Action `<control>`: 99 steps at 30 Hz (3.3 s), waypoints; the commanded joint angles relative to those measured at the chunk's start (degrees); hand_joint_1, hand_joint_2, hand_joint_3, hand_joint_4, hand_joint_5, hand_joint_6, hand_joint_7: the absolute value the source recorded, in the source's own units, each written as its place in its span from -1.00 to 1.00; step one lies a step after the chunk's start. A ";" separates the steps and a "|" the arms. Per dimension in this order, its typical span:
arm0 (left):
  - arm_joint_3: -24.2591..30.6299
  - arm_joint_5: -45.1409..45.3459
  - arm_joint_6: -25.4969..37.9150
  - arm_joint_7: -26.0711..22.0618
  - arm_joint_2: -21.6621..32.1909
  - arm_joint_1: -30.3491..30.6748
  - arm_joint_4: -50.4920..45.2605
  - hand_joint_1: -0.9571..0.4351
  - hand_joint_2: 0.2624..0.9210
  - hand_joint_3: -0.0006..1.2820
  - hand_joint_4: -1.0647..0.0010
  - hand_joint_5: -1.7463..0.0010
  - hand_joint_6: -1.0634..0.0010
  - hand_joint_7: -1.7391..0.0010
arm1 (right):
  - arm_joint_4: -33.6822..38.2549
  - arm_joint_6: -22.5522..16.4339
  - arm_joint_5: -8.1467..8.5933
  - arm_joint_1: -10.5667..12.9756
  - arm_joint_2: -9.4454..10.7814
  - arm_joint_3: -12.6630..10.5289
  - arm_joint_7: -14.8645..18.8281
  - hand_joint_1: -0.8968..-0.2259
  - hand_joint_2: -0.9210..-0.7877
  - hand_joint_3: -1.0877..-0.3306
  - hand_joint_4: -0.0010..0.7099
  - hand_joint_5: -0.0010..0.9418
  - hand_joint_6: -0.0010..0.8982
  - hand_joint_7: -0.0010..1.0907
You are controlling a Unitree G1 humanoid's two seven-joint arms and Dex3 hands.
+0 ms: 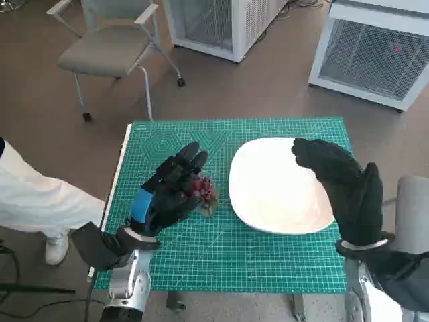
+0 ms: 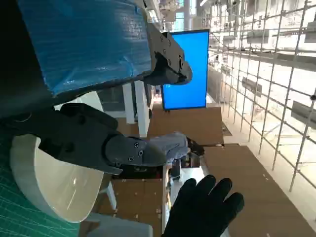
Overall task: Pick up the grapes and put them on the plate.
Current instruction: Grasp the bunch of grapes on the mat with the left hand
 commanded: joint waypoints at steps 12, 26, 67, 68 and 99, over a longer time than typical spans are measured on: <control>0.27 -0.64 0.97 -0.90 0.36 -0.56 0.00 -0.15 1.00 -0.77 0.38 1.00 0.11 1.00 | 1.20 -0.50 -0.15 0.48 -0.03 -0.13 0.31 0.12 -1.00 0.25 -0.21 -0.06 -0.71 0.70; 0.61 -0.97 1.15 -2.01 0.16 -1.22 1.07 -0.15 1.00 -0.78 0.39 1.00 0.11 1.00 | 1.50 -0.93 0.12 0.47 -0.05 -0.22 0.53 0.12 -1.00 0.26 -0.21 -0.06 -0.71 0.70; -14.47 57.06 34.43 9.97 21.44 -5.71 -24.87 0.18 0.43 -0.99 0.91 0.99 0.65 0.98 | 0.86 -0.59 -0.12 0.43 -0.32 -0.68 0.24 0.12 -1.00 0.27 -0.22 -0.09 -0.73 0.69; -15.29 57.77 35.36 9.89 21.41 -6.08 -24.72 0.18 0.43 -0.99 0.90 0.99 0.63 0.98 | 0.81 -0.58 -0.14 0.46 -0.32 -0.68 0.21 0.13 -1.00 0.27 -0.22 -0.09 -0.73 0.69; -33.06 67.10 47.24 12.46 13.74 -23.37 1.27 0.13 0.47 -0.99 0.77 0.99 0.51 0.99 | -0.22 -0.89 -0.65 1.42 -1.63 -1.22 0.48 0.13 -1.00 0.24 -0.22 -0.10 -0.72 0.69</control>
